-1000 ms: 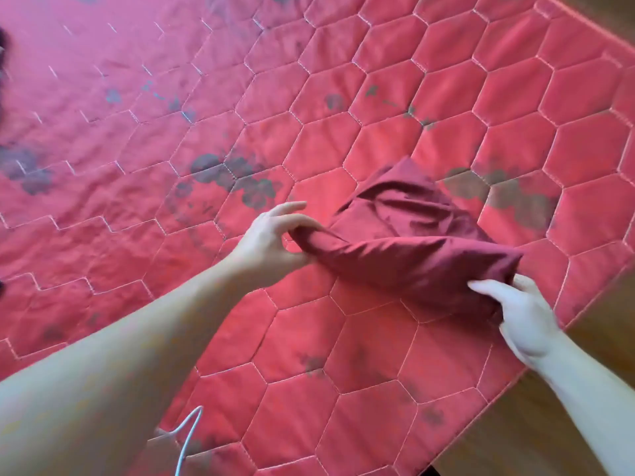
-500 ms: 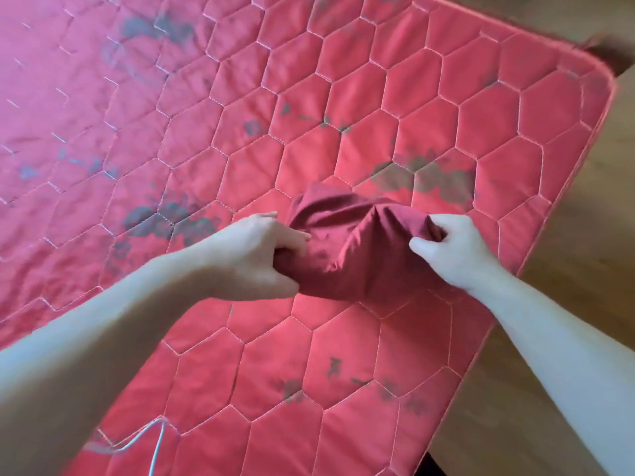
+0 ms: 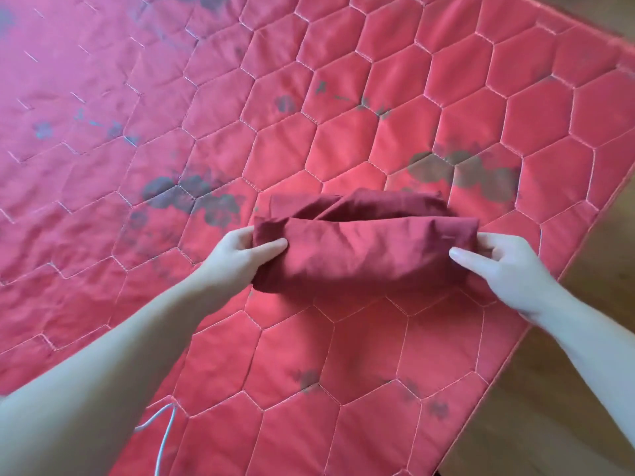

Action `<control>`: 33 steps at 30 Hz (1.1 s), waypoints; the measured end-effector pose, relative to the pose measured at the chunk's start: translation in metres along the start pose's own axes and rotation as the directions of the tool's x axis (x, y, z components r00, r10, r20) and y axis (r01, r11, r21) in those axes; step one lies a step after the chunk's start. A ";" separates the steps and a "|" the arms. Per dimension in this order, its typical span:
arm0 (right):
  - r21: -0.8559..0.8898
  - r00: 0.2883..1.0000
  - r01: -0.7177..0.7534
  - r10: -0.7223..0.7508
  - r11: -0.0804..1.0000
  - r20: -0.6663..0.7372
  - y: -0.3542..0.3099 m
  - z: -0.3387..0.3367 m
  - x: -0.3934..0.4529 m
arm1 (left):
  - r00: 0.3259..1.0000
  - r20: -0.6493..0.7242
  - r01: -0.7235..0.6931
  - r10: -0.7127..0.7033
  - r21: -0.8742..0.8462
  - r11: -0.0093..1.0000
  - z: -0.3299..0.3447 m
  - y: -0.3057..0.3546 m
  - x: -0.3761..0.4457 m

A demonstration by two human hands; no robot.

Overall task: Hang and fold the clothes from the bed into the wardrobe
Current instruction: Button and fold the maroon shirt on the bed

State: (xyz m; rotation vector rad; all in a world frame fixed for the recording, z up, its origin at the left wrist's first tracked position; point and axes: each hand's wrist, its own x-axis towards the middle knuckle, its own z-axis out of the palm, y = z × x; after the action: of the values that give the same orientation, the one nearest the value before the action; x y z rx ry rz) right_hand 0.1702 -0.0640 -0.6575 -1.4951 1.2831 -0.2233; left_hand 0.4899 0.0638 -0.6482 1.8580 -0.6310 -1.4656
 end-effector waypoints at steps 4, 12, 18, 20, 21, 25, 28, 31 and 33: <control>-0.017 0.993 0.008 -0.010 1.000 -0.120 -0.024 0.009 0.013 | 0.958 -0.273 -0.070 0.093 0.091 0.993 0.007 -0.006 0.015; -0.134 0.920 0.038 -0.087 0.990 -0.382 -0.027 0.028 0.024 | 0.949 -0.274 -0.111 0.154 0.164 0.980 0.012 0.001 0.023; -0.313 0.894 0.009 -0.148 0.950 -0.422 -0.019 0.037 0.052 | 0.883 -0.409 -0.075 0.228 0.356 0.931 0.020 -0.014 0.048; -0.384 0.905 -0.032 -0.136 0.923 -0.402 -0.011 0.037 0.063 | 0.873 -0.459 0.017 0.166 0.368 0.930 0.024 -0.025 0.052; -0.396 0.906 -0.052 -0.123 0.917 -0.405 -0.010 0.035 0.066 | 0.858 -0.490 0.038 0.156 0.363 0.931 0.026 -0.023 0.051; -0.474 0.864 0.034 -0.264 0.880 -0.428 -0.025 0.032 0.058 | 0.714 -0.496 -0.106 0.494 0.621 0.777 0.032 -0.007 0.040; -0.683 0.796 0.269 -0.556 0.679 -0.239 -0.043 0.055 0.050 | 0.677 -0.215 -0.252 0.703 0.831 0.497 0.055 0.010 0.040; -0.767 0.887 0.307 -0.461 0.563 0.016 -0.033 0.078 0.059 | 0.846 -0.004 -0.237 0.534 0.893 0.383 0.073 0.002 0.051; -0.809 0.924 0.252 -0.381 0.531 0.038 -0.017 0.078 0.068 | 0.903 -0.034 -0.150 0.427 0.910 0.388 0.068 -0.017 0.057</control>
State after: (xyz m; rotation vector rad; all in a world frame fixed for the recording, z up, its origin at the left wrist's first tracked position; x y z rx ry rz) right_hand 0.2627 -0.0745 -0.7061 -2.5667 1.2703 0.0462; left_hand 0.4378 0.0187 -0.7065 2.4487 -1.7667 -0.5586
